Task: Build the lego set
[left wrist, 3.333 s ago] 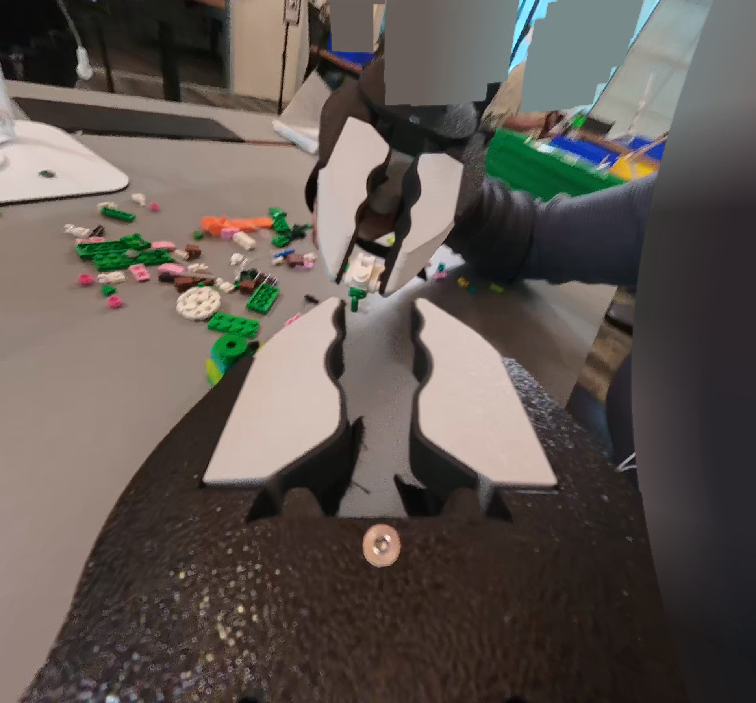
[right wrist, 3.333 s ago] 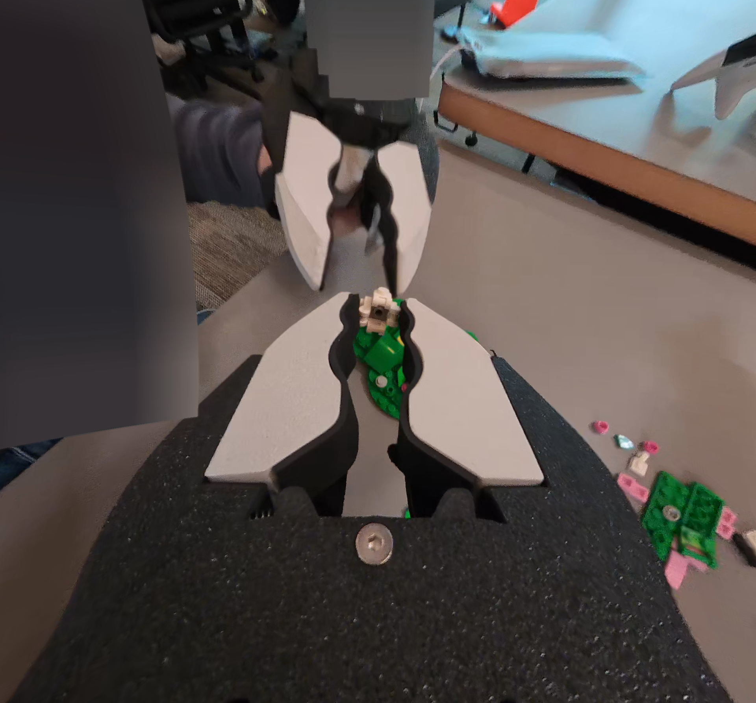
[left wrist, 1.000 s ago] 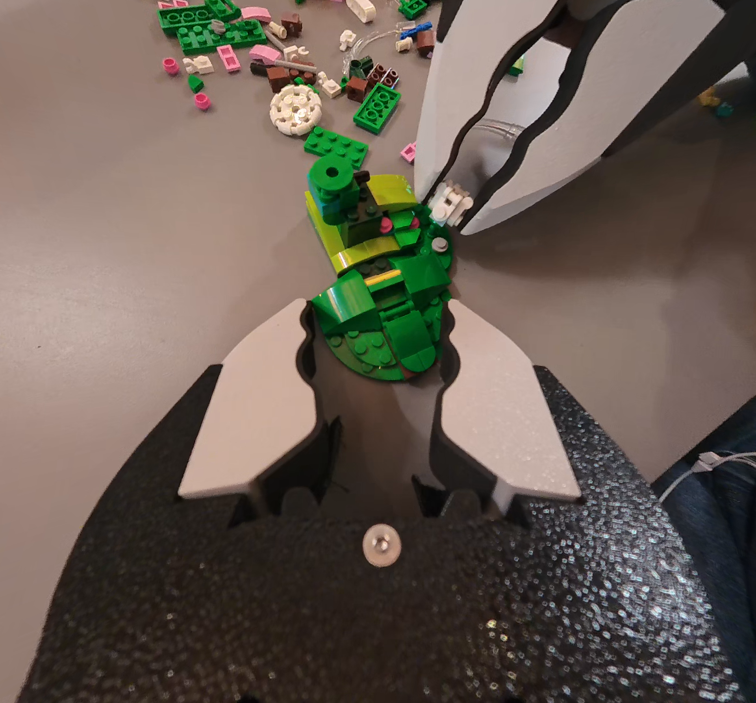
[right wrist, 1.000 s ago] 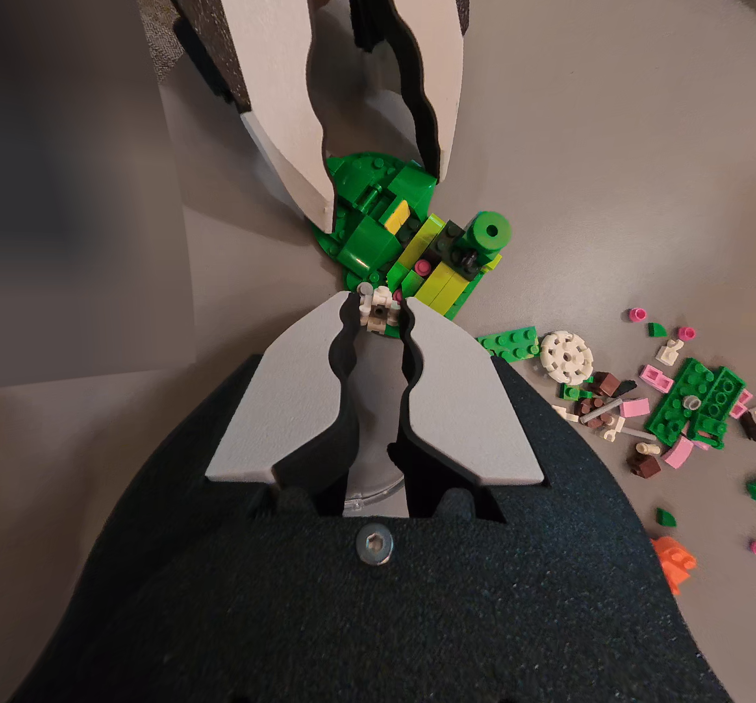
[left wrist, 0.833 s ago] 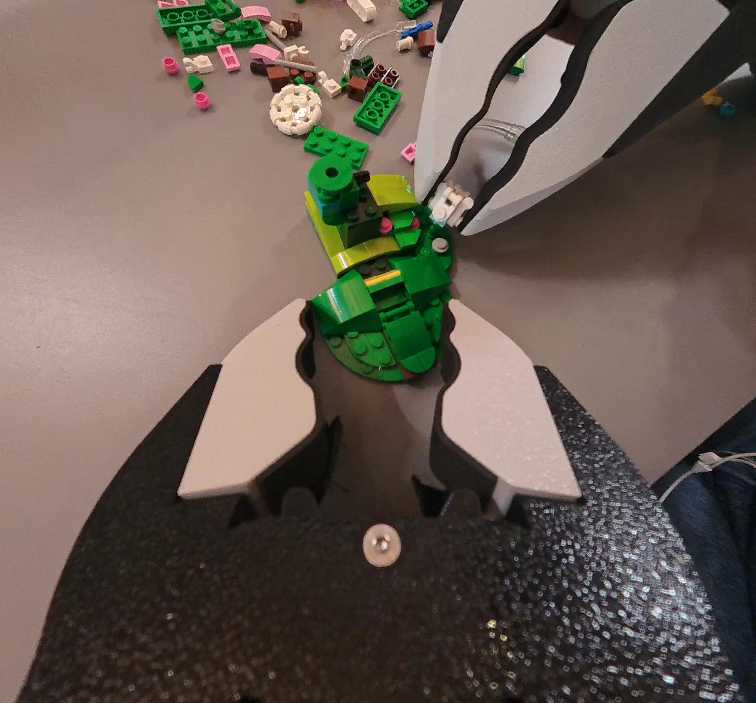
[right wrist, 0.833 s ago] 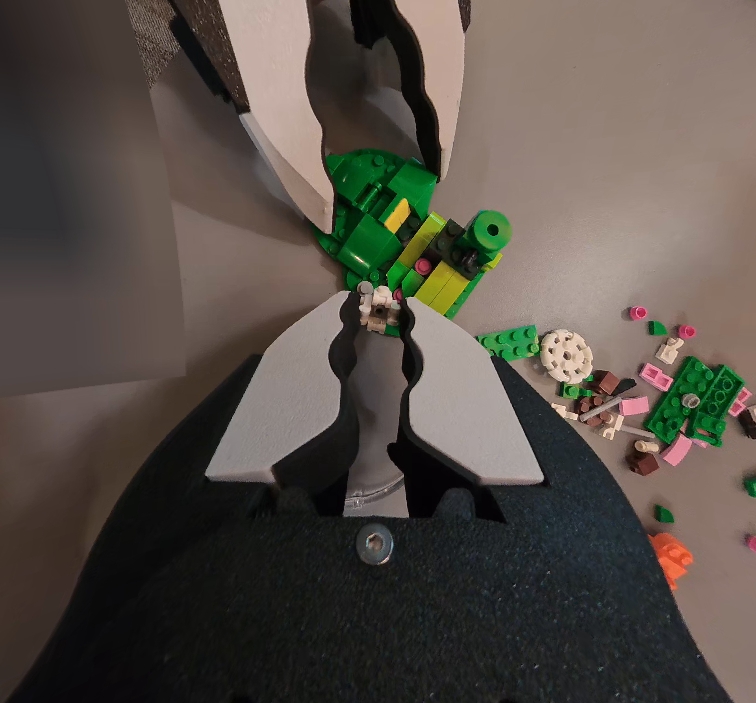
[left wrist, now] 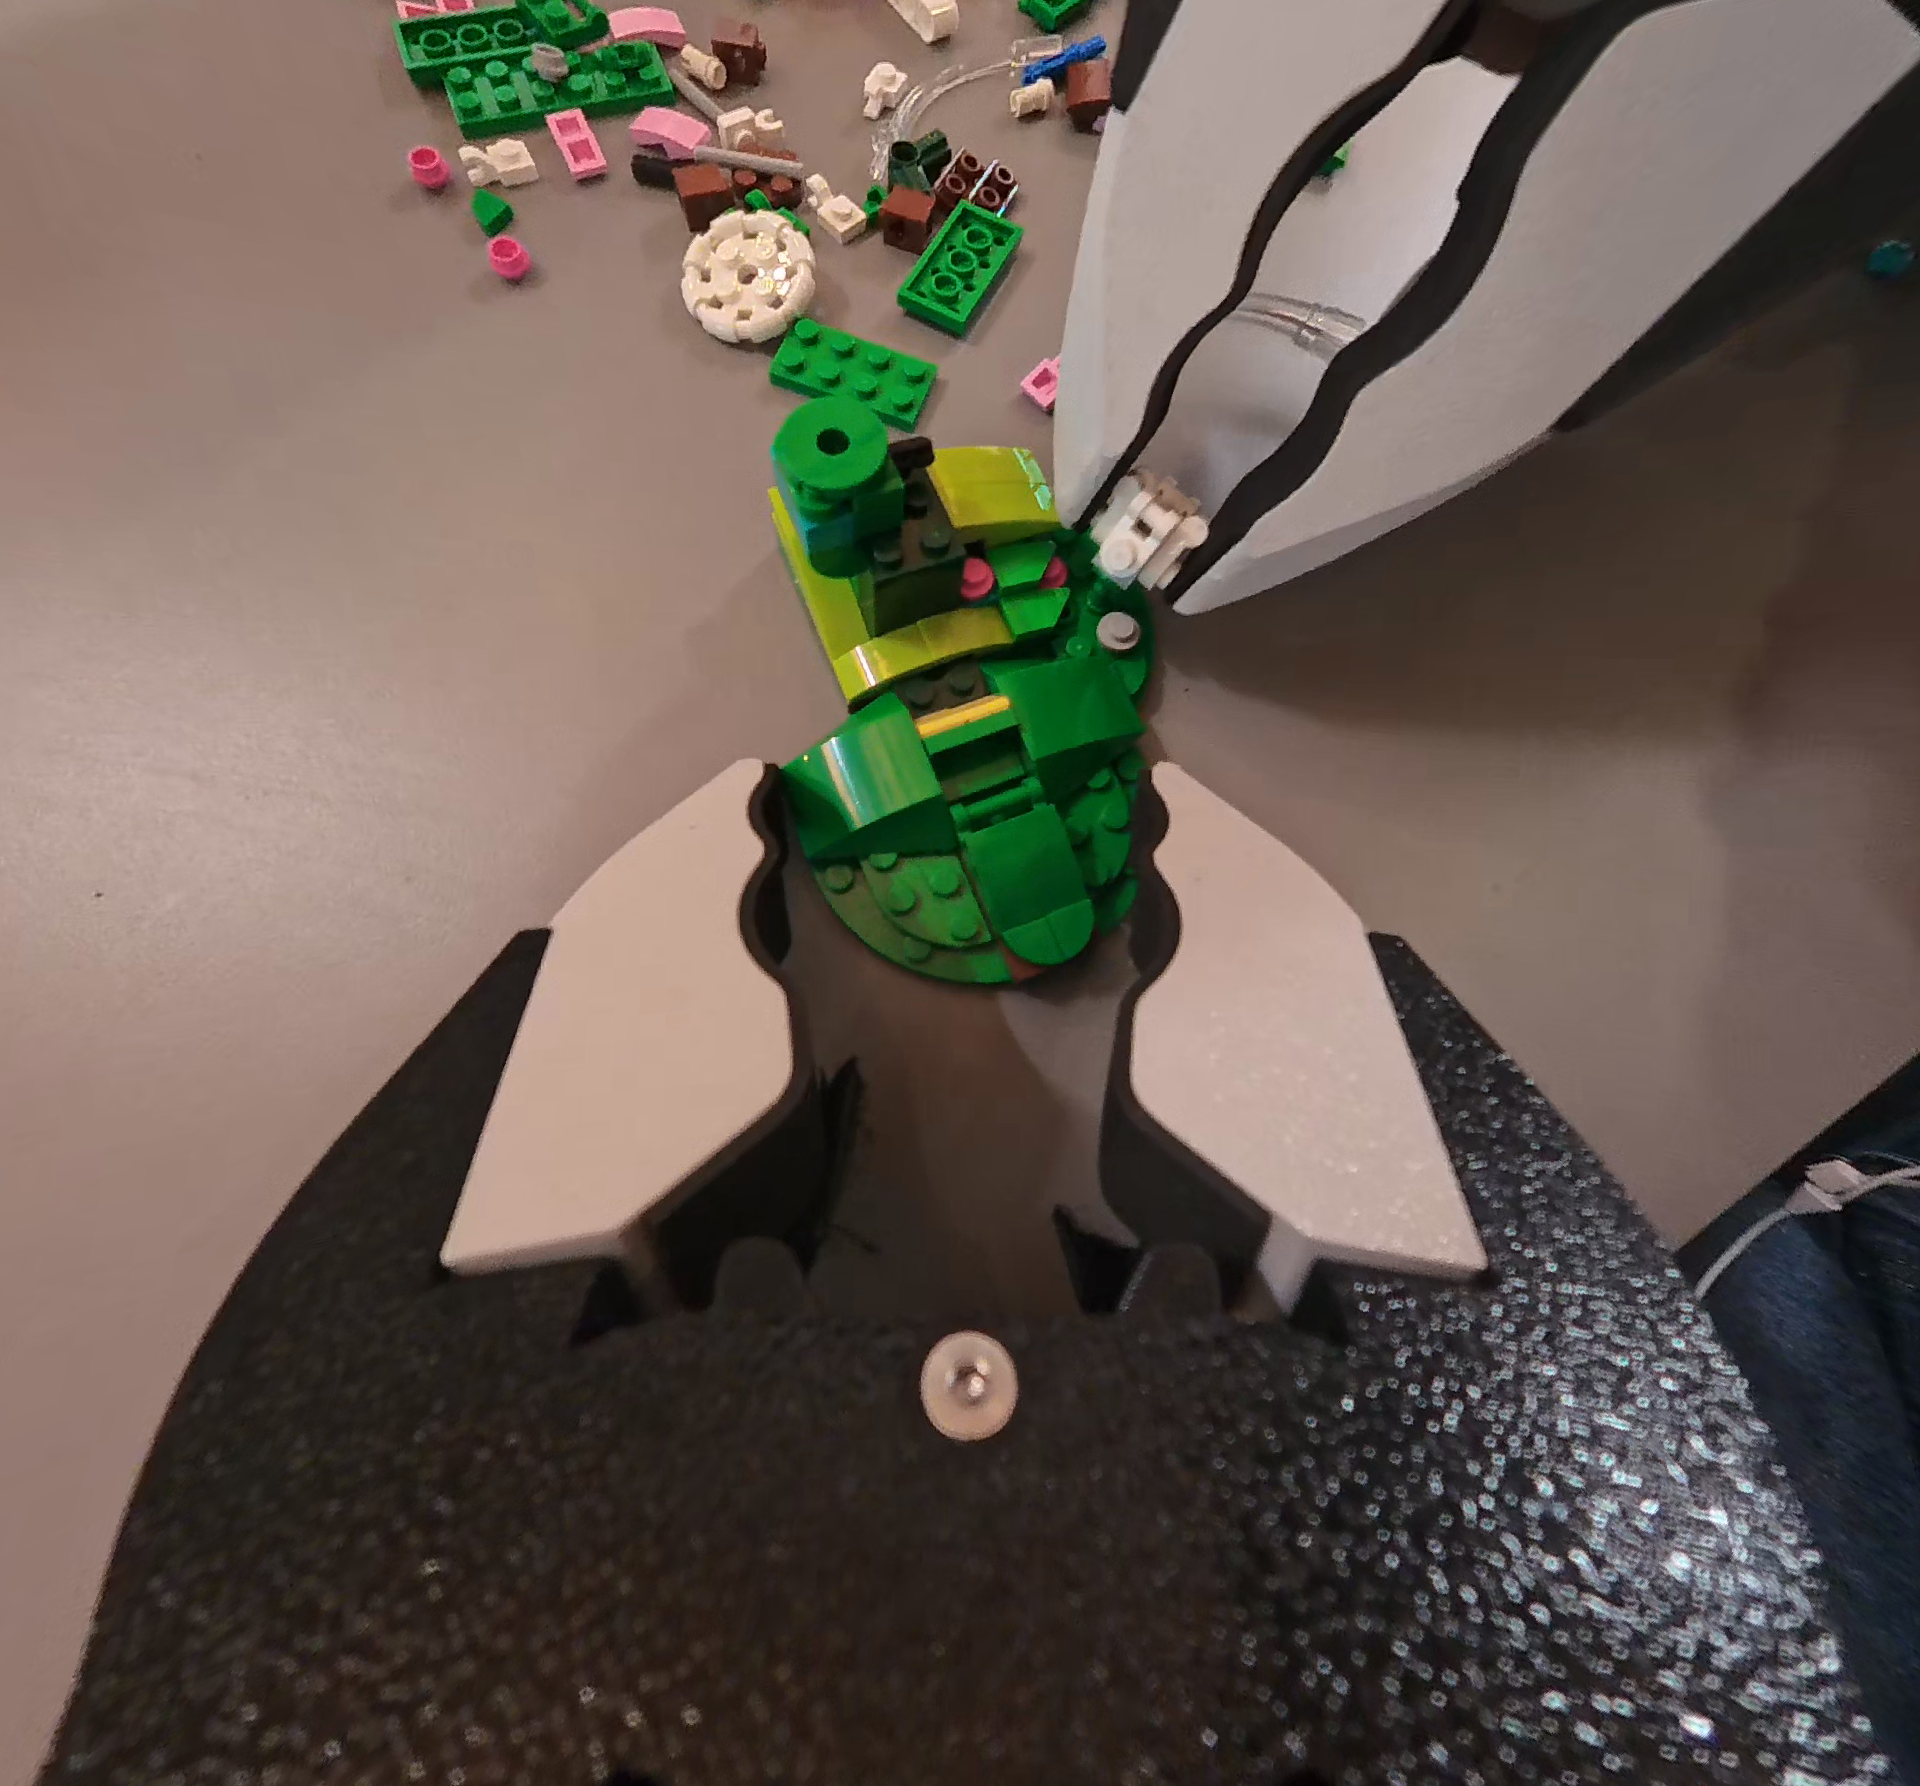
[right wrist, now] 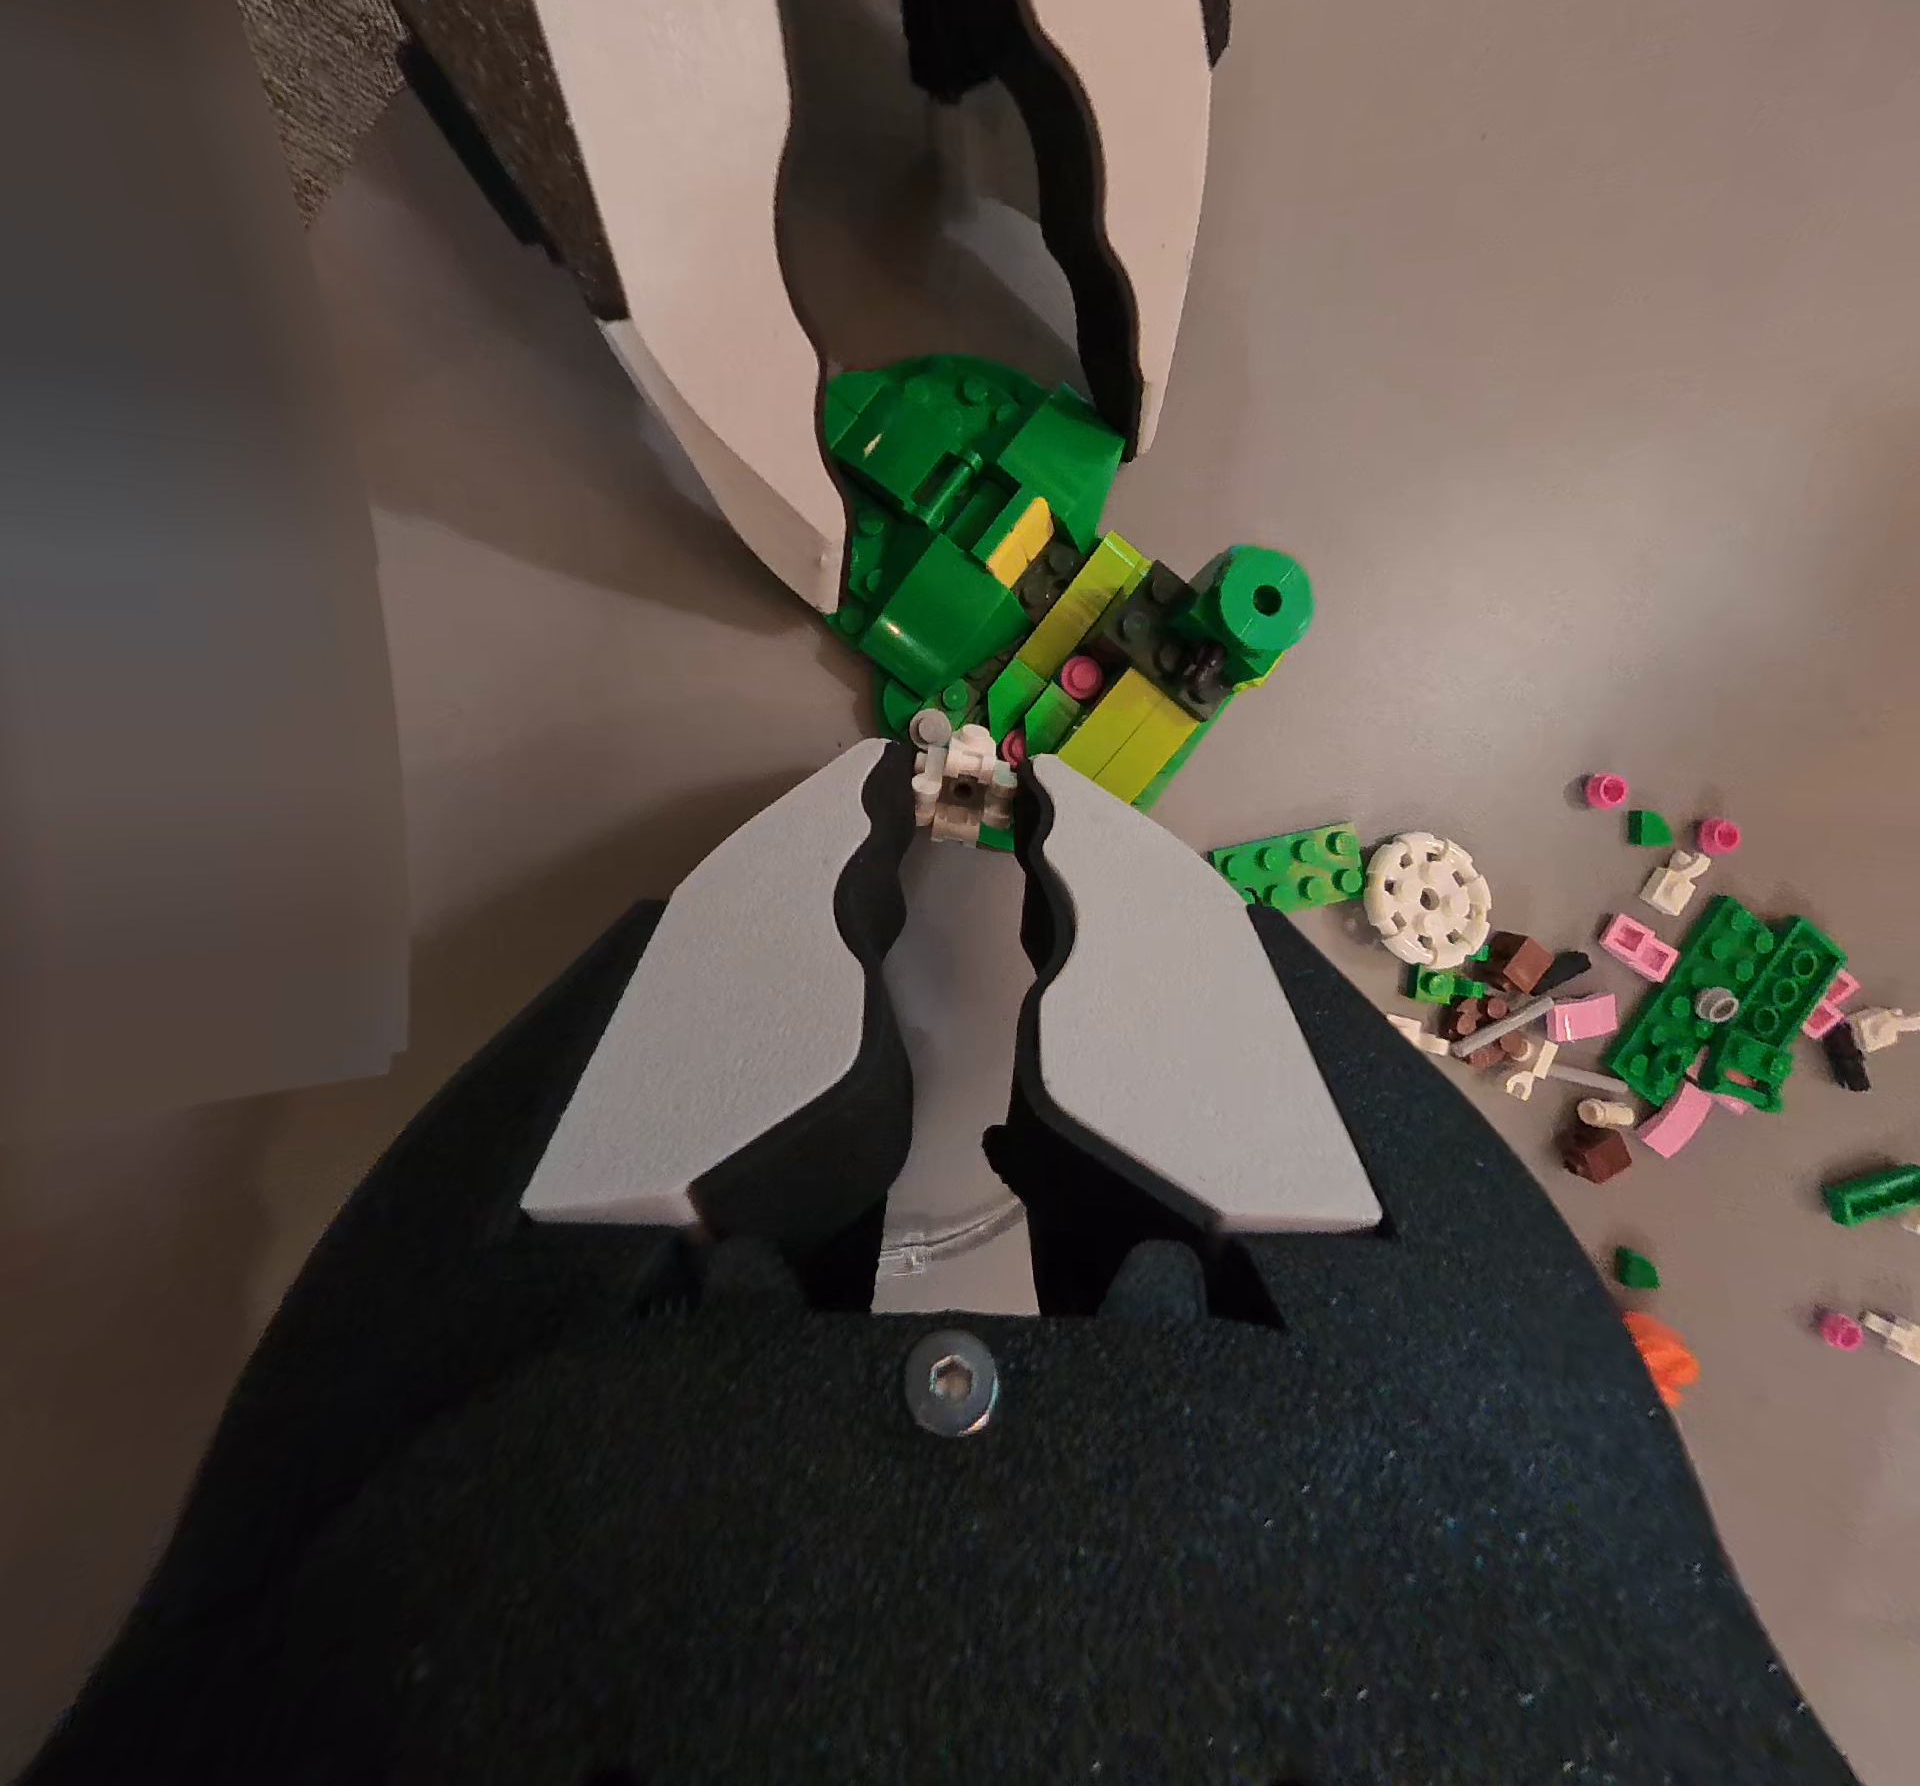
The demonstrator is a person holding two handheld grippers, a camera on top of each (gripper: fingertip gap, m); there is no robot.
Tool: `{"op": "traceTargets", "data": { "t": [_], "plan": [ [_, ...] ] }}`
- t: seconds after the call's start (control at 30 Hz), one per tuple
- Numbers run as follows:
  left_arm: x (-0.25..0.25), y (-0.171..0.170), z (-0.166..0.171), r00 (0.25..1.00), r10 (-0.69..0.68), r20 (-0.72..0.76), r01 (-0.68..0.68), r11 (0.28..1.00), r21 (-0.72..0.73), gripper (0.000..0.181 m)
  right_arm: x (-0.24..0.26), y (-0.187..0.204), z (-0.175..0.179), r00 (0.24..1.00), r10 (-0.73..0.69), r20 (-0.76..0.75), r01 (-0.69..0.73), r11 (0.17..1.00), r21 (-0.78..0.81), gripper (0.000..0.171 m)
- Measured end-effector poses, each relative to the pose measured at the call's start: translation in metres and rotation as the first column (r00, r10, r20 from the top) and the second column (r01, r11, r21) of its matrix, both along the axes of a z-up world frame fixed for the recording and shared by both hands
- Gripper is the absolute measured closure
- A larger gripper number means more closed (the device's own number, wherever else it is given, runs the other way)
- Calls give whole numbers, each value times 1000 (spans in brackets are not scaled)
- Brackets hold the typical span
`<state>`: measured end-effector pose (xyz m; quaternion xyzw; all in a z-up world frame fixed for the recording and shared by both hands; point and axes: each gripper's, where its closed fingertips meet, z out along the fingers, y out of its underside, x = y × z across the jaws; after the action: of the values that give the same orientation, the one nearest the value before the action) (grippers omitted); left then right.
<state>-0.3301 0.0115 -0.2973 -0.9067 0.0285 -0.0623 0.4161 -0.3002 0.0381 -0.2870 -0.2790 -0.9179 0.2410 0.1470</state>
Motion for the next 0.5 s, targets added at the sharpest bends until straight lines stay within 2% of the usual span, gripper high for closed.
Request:
{"op": "traceTargets", "data": {
  "t": [0.3,0.5],
  "plan": [
    [1,0,0,1000,0,3,0,1000,0,115,0,0,0,1000,3,12,-4,1000,19,152],
    [1,1,0,1000,10,-7,-10,1000,-2,114,-1,-1,0,995,-78,66,75,996,42,152]
  ]
}}
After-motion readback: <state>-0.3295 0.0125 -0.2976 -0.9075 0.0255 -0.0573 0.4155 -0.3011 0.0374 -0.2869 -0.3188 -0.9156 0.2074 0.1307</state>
